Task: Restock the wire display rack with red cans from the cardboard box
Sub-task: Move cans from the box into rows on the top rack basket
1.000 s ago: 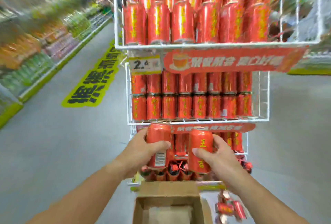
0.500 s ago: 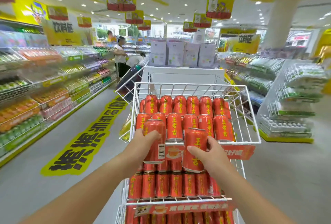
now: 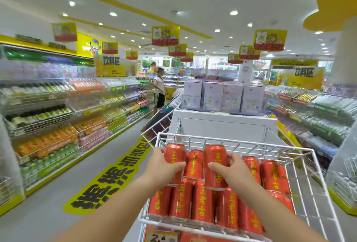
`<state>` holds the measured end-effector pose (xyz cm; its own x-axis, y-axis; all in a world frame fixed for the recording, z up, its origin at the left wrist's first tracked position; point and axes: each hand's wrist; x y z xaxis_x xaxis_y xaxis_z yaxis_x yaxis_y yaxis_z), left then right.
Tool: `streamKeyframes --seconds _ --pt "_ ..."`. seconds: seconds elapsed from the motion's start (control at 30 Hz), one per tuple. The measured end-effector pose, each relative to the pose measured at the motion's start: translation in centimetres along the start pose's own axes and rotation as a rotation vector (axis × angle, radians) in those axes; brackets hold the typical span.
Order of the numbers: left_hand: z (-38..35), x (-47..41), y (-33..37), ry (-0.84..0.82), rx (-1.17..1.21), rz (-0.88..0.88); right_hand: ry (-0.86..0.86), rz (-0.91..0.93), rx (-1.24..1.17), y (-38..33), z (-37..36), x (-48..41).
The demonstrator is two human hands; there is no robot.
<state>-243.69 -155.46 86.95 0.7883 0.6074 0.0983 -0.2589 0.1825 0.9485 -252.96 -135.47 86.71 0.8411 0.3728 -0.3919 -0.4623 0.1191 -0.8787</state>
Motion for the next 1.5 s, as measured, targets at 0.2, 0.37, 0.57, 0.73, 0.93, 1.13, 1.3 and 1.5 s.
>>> streamKeyframes --seconds 0.2,0.37,0.57,0.73,0.93,1.13,1.3,1.5 --pt "-2.3 -4.0 1.3 0.150 -0.121 0.000 -0.038 -0.009 0.002 2.7 -1.3 -5.3" --pt "-2.9 -5.6 1.0 0.163 -0.191 0.006 -0.060 0.026 0.053 4.0 -3.6 -5.9" --pt "-2.4 -6.3 0.5 0.205 -0.397 -0.083 -0.012 -0.031 0.043 4.8 -5.4 -6.5" --pt "-2.4 -6.2 0.3 0.207 -0.603 -0.153 0.011 -0.053 0.059 4.8 -6.7 -7.0" --pt "-2.1 -5.7 0.0 0.183 -0.820 -0.221 -0.047 -0.029 0.176 4.3 -7.2 -7.1" --pt "-1.4 -5.3 -0.2 0.158 -0.957 -0.224 -0.174 0.023 0.394 4.0 -8.2 -7.6" --pt "-1.6 -4.9 0.1 0.322 -1.335 -0.299 -0.197 0.081 0.436 4.0 -8.6 -7.7" --pt "-0.9 -6.0 -0.2 0.468 -1.487 -0.549 -0.198 0.088 0.483 4.2 -8.5 -7.5"
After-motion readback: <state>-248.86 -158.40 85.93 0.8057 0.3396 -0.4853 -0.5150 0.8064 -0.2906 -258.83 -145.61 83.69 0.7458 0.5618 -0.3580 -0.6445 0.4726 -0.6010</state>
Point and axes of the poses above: each hand's wrist, its own x-axis away from the middle knuckle, its own z-axis out of the back of the hand, y = z × x, and after that the axes turned 14 degrees about z, right-handed
